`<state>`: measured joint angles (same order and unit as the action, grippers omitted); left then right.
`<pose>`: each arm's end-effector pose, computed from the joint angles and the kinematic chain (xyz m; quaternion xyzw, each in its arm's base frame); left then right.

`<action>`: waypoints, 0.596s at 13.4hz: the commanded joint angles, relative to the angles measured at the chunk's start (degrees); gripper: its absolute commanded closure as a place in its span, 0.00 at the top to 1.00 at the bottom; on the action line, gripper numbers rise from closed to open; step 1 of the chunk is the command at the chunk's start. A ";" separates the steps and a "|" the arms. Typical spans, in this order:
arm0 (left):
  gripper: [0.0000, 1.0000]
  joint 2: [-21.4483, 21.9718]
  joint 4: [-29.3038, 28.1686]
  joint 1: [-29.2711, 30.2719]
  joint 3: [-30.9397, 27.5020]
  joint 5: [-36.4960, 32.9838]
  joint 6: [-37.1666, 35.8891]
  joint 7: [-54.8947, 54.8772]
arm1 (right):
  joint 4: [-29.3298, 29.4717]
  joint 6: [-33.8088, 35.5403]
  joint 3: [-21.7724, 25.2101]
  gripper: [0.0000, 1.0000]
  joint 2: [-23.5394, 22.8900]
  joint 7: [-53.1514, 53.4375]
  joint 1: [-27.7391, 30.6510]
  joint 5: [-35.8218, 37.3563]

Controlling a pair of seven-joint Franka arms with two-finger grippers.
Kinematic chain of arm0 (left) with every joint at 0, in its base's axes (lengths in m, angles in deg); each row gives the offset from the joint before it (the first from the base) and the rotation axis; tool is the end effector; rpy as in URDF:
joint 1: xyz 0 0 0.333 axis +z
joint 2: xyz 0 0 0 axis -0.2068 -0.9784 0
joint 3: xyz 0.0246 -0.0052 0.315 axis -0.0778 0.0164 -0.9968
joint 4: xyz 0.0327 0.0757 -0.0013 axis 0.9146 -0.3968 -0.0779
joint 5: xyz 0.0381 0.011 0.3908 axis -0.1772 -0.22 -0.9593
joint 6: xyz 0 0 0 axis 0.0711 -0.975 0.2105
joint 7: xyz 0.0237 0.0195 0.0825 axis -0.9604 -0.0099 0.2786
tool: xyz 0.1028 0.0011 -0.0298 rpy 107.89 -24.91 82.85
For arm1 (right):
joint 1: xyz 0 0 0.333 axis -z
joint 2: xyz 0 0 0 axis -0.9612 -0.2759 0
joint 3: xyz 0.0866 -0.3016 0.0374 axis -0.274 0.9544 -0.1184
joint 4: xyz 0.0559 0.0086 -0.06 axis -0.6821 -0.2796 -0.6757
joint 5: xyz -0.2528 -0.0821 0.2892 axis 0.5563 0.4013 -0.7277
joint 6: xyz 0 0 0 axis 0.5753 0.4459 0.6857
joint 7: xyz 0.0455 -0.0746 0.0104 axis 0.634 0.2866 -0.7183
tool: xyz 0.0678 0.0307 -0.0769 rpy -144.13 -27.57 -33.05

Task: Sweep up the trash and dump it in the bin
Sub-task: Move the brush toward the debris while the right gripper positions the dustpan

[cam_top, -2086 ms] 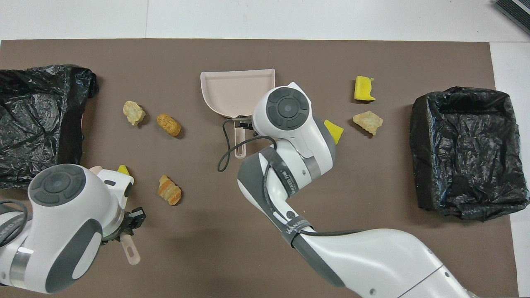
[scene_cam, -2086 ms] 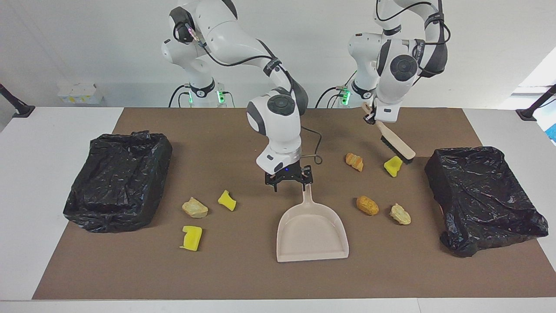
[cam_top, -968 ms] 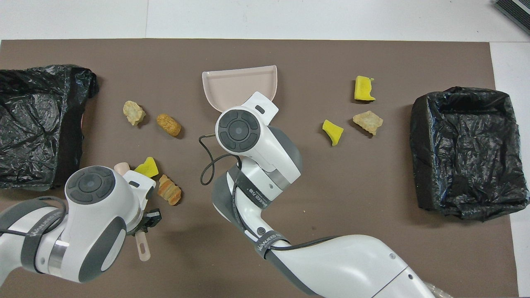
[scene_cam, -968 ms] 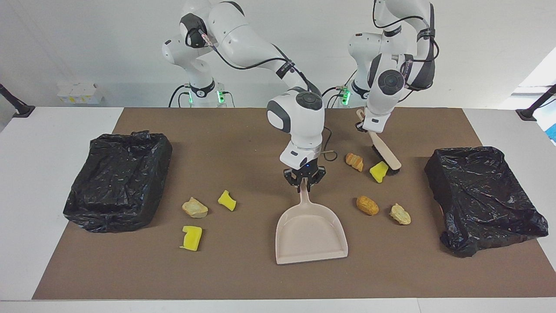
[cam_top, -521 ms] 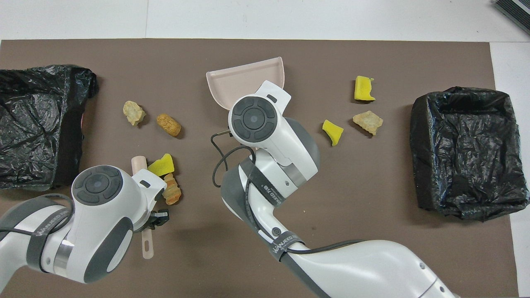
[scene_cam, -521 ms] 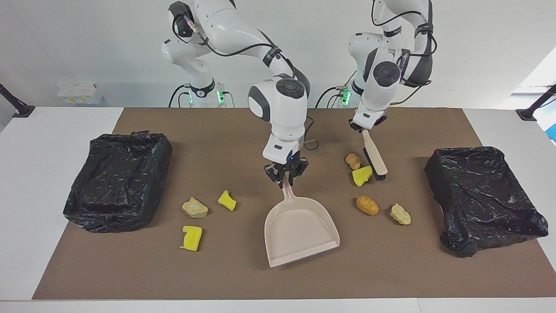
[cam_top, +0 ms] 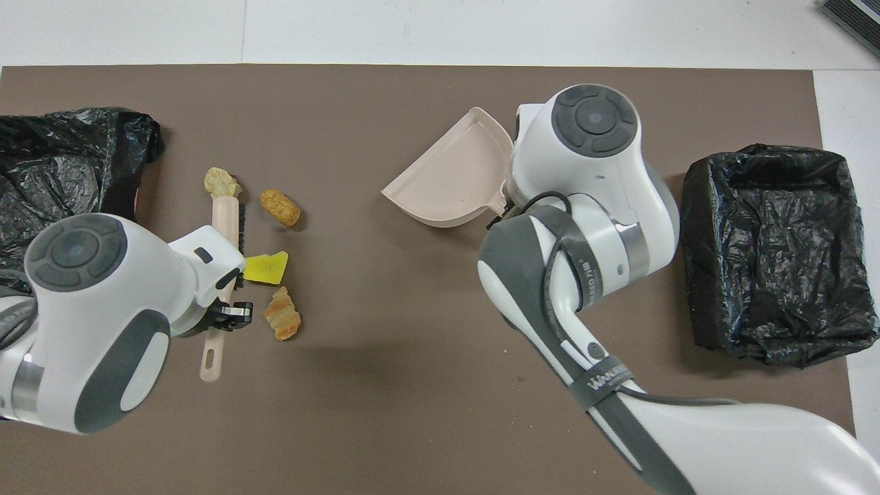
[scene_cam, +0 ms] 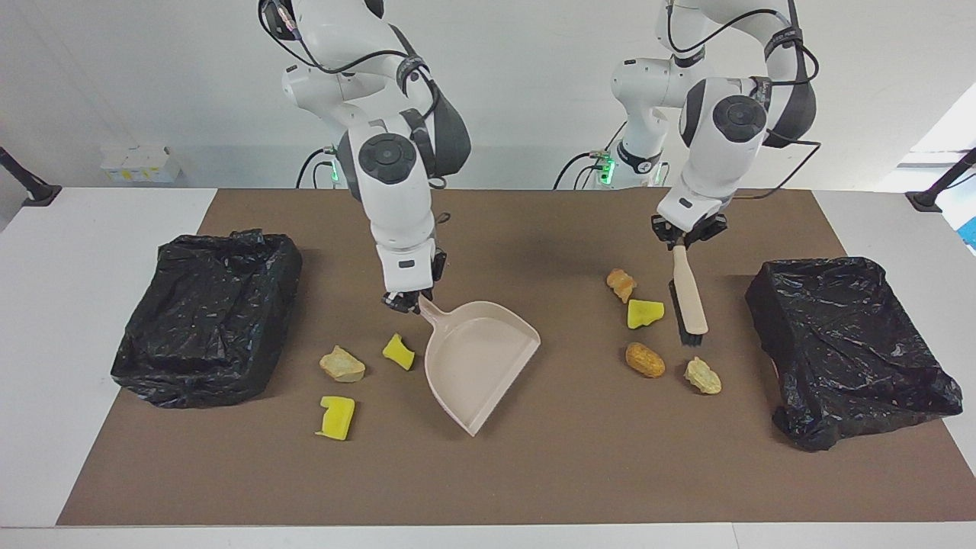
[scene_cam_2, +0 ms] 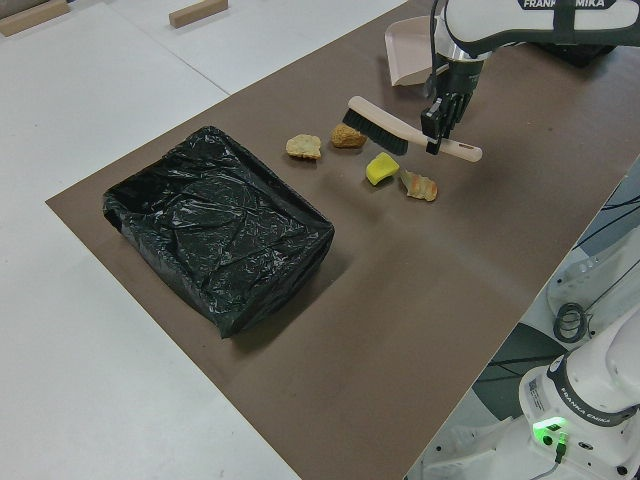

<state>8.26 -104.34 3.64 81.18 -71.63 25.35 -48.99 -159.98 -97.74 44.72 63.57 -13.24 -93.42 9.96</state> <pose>0.5136 -0.0905 0.4479 -0.9919 0.0998 0.0416 0.0667 0.6258 0.2032 0.4518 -0.8548 -0.5185 0.0185 0.0110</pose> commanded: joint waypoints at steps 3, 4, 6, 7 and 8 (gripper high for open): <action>0.00 -14.39 15.76 4.77 0.32 -2.65 3.11 -11.72 | -6.38 -1.43 -0.70 0.00 3.54 -22.21 3.35 -1.25; 0.00 -16.77 18.57 4.86 0.32 -3.88 4.17 -13.47 | -7.52 -2.22 -0.61 0.00 4.24 -22.39 2.83 -1.33; 0.00 -18.89 21.14 7.22 0.41 -5.73 5.58 -19.87 | -13.56 -8.95 -0.78 0.00 6.78 -21.17 1.07 -1.25; 0.00 -19.77 21.93 7.93 0.32 -6.61 6.19 -24.52 | -16.29 -11.78 -0.78 0.00 7.84 -20.81 0.02 -1.33; 0.00 -21.00 22.81 8.29 0.41 -7.57 6.72 -27.00 | -17.89 -12.85 -0.78 0.00 8.20 -21.24 -0.25 -1.25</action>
<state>-10.17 -84.92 10.11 80.96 -77.08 31.44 -70.30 -170.70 -106.47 44.05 67.54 -33.60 -92.88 9.81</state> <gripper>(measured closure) 0.740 0.692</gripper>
